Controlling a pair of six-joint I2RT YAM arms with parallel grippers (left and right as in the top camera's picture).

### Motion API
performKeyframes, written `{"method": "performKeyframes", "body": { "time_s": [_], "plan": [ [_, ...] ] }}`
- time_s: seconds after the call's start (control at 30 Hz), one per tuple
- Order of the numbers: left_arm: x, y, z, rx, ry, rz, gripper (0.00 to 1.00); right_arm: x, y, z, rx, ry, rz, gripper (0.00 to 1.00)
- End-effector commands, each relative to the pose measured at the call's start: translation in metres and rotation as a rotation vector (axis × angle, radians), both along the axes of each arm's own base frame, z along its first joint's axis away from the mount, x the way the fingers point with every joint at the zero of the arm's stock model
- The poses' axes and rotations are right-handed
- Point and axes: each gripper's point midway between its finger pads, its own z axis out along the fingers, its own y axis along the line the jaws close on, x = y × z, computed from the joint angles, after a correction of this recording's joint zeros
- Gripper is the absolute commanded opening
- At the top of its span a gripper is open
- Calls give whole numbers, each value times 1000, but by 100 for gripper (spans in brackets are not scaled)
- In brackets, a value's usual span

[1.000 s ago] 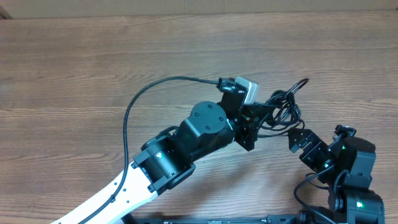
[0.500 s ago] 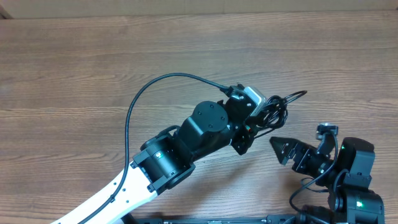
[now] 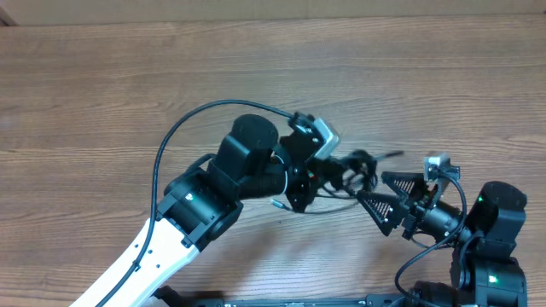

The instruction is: Untangle cables

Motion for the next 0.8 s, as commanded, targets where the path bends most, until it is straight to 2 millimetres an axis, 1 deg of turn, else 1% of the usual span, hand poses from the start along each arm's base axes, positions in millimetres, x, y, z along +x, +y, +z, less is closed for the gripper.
{"method": "performKeyframes", "body": {
  "time_s": [0.0, 0.1, 0.17, 0.2, 0.23, 0.27, 0.3, 0.33, 0.37, 0.4, 0.43, 0.53, 0.57, 0.6, 0.63, 0.67, 0.7, 0.77],
  "plan": [
    [-32, -2, 22, -62, 5, -160, 4, -6, 8, 17, 30, -83, 81, 97],
    [-34, 0, 17, -45, 27, -160, 4, -3, 8, 26, 47, -104, 76, 95],
    [-34, 1, 14, -35, 39, -157, 4, -3, 9, 34, 56, -139, 90, 74],
    [-34, 1, 14, -36, 39, -156, 4, -6, 11, 37, 62, -150, 113, 57],
    [-33, 1, 14, -36, 34, -150, 4, -9, 13, 37, 73, -147, 136, 46],
    [-31, 1, 15, -35, 30, -141, 4, -12, 15, 38, 81, -148, 156, 43],
    [-28, 1, 15, -33, 27, -123, 4, -16, 17, 40, 91, -149, 182, 38],
    [-25, 1, 14, -32, 30, -106, 4, -17, 18, 40, 94, -150, 189, 29],
    [-21, 2, 14, -28, 36, -78, 4, -20, 19, 41, 101, -150, 205, 15],
    [-17, 4, 13, -23, 46, -44, 4, -21, 20, 42, 103, -150, 211, 10],
    [-10, 6, 11, -15, 61, 6, 4, -22, 20, 42, 106, -150, 217, 4],
    [1, 10, 8, -6, 82, 88, 4, -22, 21, 42, 108, -147, 221, 4],
    [8, 13, 6, 0, 94, 138, 19, -22, 21, 42, 116, -133, 216, 4],
    [10, 14, 5, -1, 107, 164, 45, -22, 21, 42, 120, -127, 215, 4],
    [11, 15, 5, -4, 120, 178, 76, -21, 20, 41, 119, -124, 208, 4],
    [11, 15, 5, -11, 141, 187, 96, -19, 19, 41, 117, -118, 194, 4],
    [11, 15, 5, -16, 157, 194, 100, -14, 16, 39, 119, -93, 156, 4],
    [11, 15, 4, -30, 225, 223, 100, -1, 8, 34, 124, -39, 58, 4]
  ]
}}
